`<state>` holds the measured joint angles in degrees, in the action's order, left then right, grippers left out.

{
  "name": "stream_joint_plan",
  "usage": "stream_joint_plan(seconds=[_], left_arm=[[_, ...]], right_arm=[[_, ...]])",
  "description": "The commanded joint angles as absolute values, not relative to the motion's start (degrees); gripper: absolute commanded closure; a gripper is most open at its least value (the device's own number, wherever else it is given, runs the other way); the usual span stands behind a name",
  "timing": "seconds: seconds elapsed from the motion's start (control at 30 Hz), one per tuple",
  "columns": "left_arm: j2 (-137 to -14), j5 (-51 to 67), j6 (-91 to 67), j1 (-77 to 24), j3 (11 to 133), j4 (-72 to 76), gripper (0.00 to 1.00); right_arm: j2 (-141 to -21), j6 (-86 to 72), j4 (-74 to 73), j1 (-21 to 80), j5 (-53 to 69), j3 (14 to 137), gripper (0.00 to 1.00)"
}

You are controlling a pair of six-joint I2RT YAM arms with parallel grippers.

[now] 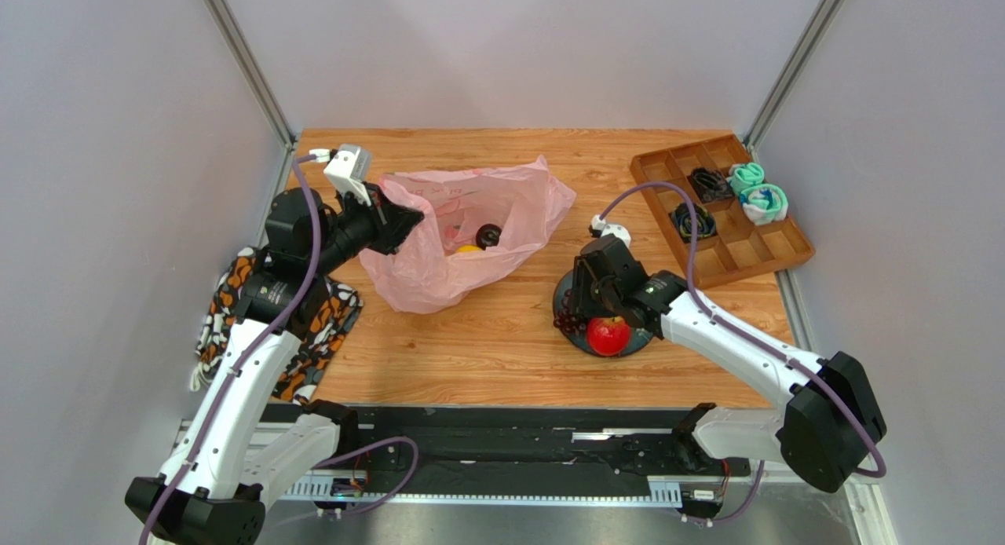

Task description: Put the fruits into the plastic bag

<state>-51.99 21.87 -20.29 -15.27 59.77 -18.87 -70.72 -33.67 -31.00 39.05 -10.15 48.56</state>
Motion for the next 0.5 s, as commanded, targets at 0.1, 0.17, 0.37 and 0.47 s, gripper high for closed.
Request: stream_joint_plan(seconds=[0.1,0.17,0.37,0.47], left_arm=[[-51.9,21.8,-20.6,-15.0,62.2,-17.8,1.00],[-51.9,21.8,-20.5,-15.0,62.2,-17.8,1.00],[-51.9,21.7,-20.5,-15.0,62.3,-17.9,1.00],[-51.8,21.6,-20.4,-15.0,62.2,-17.9,1.00]], right_arm=[[-72.0,-34.3,-28.3,38.0,-7.9,48.0,0.59],[-72.0,-34.3,-28.3,37.9,-7.6,47.9,0.60],[-72.5,-34.5,-27.9,37.4,-6.2,47.6,0.60],[-72.8,-34.6,-27.6,37.0,-5.7,47.5,0.62]])
